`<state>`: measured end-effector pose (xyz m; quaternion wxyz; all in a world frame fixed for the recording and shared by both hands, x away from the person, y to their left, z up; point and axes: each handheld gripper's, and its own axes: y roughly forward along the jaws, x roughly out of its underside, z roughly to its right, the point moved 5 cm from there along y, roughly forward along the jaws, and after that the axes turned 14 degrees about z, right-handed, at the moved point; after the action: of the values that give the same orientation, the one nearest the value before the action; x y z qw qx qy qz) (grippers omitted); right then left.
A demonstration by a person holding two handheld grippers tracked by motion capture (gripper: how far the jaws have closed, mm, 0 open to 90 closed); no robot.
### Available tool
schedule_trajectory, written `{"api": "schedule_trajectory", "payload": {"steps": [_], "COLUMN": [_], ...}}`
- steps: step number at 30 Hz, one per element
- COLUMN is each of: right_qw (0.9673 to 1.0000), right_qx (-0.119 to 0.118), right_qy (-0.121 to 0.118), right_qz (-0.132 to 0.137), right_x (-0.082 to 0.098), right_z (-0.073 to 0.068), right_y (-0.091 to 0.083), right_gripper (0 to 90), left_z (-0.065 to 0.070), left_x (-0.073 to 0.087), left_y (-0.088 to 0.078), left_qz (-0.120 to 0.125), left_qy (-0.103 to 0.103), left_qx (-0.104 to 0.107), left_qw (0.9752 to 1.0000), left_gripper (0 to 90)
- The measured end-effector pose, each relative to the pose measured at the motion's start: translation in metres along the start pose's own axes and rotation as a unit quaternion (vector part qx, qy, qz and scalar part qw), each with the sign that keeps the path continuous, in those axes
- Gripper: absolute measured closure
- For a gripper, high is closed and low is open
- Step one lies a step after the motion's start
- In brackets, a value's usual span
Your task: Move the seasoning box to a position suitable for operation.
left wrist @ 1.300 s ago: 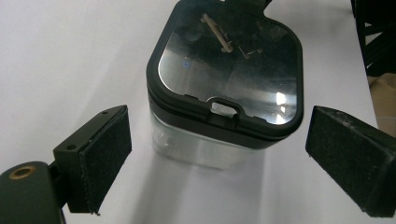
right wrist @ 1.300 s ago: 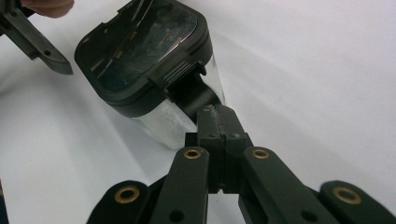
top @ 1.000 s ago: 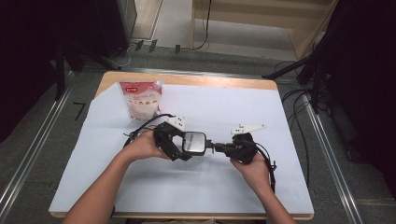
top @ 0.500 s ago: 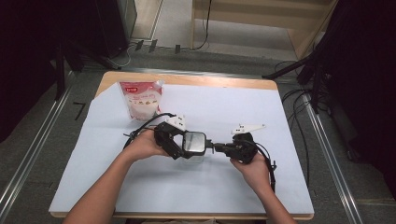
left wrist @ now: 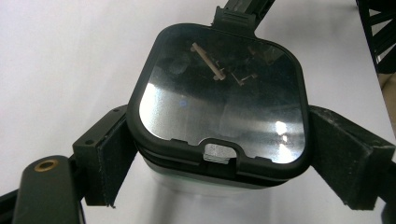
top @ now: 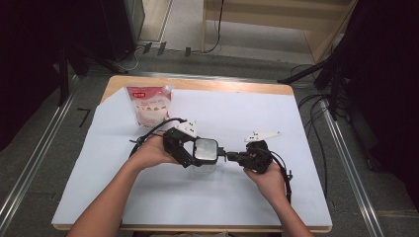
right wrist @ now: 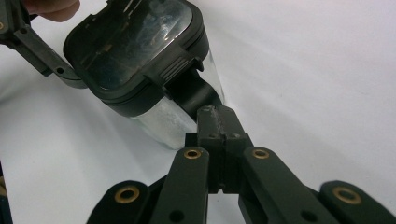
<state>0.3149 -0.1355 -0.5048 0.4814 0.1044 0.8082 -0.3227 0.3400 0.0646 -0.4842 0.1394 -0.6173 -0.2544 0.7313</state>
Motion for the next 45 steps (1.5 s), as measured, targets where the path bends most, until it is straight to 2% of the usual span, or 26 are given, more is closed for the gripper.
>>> {"api": "schedule_trajectory", "payload": {"steps": [6, 12, 17, 21, 26, 27, 28, 32, 34, 36, 39, 45], "right_qw": [1.0, 0.9999, 0.9999, 1.0, 1.0, 1.0, 1.0, 1.0, 0.9999, 1.0, 0.9999, 0.9999], "right_qx": [-0.004, -0.003, -0.005, -0.007, -0.002, -0.001, -0.001, 0.0, -0.002, -0.001, 0.0, 0.001], "right_qy": [-0.002, -0.006, -0.005, -0.002, -0.002, -0.001, -0.003, -0.006, -0.011, -0.006, -0.008, -0.006], "right_qz": [-0.004, -0.011, -0.009, -0.001, -0.004, -0.004, -0.004, -0.001, -0.002, -0.004, -0.008, -0.008], "right_x": [0.001, 0.002, 0.002, -0.001, -0.001, -0.001, -0.002, -0.006, -0.008, -0.007, -0.006, -0.006], "right_z": [-0.001, -0.002, -0.002, -0.001, 0.004, 0.005, 0.006, 0.008, 0.008, 0.008, 0.008, 0.009], "right_y": [0.002, 0.003, 0.003, 0.003, 0.008, 0.008, 0.009, 0.012, 0.015, 0.016, 0.015, 0.016], "right_gripper": [90.0, 90.0, 90.0, 90.0, 90.0, 90.0, 90.0, 90.0, 90.0, 90.0, 90.0, 90.0], "left_z": [0.002, 0.004, 0.005, 0.006, 0.007, 0.008, 0.007, 0.009, 0.01, 0.012, 0.012, 0.012], "left_x": [-0.003, -0.009, -0.011, -0.013, -0.016, -0.02, -0.021, -0.022, -0.025, -0.028, -0.031, -0.036], "left_y": [-0.002, -0.004, -0.004, -0.004, -0.006, -0.007, -0.008, -0.007, -0.008, -0.009, -0.009, -0.005], "left_qz": [0.001, 0.002, 0.006, -0.002, 0.004, 0.019, 0.021, 0.015, 0.009, 0.004, 0.004, 0.013], "left_qy": [0.0, 0.007, 0.009, 0.011, 0.012, -0.005, -0.014, -0.013, -0.015, -0.015, -0.012, -0.032], "left_qx": [0.003, -0.005, -0.014, -0.011, -0.019, -0.01, -0.008, -0.014, -0.023, -0.027, -0.026, -0.032], "left_qw": [1.0, 1.0, 0.9998, 0.9999, 0.9997, 0.9998, 0.9997, 0.9997, 0.9996, 0.9995, 0.9996, 0.9989], "left_gripper": [15.4, 16.1, 16.3, 16.3, 16.7, 18.4, 18.6, 18.9, 19.0, 19.1, 19.0, 19.1]}}
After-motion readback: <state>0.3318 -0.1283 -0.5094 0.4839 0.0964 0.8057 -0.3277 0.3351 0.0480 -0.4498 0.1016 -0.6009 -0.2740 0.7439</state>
